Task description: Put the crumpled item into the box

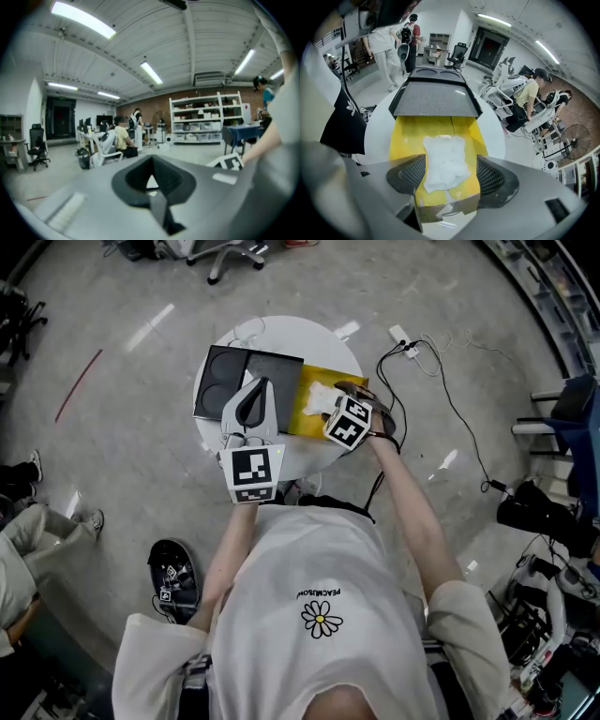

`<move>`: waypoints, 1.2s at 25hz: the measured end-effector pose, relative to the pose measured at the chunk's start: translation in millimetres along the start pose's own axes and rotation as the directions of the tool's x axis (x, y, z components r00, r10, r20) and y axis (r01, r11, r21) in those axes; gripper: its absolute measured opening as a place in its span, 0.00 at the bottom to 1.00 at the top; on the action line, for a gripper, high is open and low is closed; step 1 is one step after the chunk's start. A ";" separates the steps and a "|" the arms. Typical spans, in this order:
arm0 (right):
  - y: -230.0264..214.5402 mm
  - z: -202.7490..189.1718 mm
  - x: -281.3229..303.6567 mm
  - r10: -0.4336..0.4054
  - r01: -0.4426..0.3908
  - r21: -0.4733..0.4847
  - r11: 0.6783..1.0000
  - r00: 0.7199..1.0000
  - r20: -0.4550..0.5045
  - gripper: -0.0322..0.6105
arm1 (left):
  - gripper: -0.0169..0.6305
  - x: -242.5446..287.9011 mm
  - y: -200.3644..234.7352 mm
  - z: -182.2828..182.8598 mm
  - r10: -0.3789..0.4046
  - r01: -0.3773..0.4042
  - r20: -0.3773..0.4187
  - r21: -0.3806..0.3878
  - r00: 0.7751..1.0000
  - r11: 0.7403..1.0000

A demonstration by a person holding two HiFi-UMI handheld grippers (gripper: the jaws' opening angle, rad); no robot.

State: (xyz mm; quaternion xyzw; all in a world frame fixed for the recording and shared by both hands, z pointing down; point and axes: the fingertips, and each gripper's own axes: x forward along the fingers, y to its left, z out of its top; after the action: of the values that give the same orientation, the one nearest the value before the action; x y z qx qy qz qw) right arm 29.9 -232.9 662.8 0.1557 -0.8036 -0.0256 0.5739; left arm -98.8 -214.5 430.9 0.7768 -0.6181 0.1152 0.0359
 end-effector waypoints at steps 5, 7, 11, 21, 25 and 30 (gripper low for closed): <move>-48.6 27.3 -45.6 -0.179 0.166 0.108 0.980 0.977 0.119 0.40 | 0.03 3.6 -0.3 7.0 -0.025 0.025 0.021 0.007 0.999 1.000; -69.9 40.5 -76.5 -0.280 0.246 0.184 0.952 0.941 0.188 0.31 | 0.03 5.4 -3.7 11.4 -0.042 0.042 0.033 0.013 0.999 0.999; -97.6 58.0 -143.8 -0.459 0.346 0.358 0.867 0.834 0.306 0.12 | 0.03 9.5 -13.4 20.4 -0.076 0.075 0.053 0.031 0.996 0.997; -86.4 55.8 -268.1 -0.744 0.400 0.660 0.636 0.546 0.386 0.05 | 0.02 13.8 -32.0 58.7 -0.154 0.146 0.130 0.070 0.979 0.987; -73.1 43.5 -309.7 -0.830 0.362 0.768 0.529 0.411 0.378 0.05 | 0.03 9.1 -39.4 73.4 -0.172 0.162 0.161 0.075 0.972 0.984; -57.4 25.4 -325.1 -0.870 0.328 0.824 0.461 0.351 0.347 0.05 | 0.03 3.4 -45.1 90.9 -0.171 0.159 0.223 0.071 0.960 0.985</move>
State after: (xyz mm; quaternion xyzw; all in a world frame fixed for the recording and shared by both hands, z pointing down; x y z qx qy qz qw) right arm 114.1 -200.0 344.3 0.6175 -0.7842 -0.0441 0.0422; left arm -42.2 -225.2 347.3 0.8344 -0.5479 0.0380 -0.0461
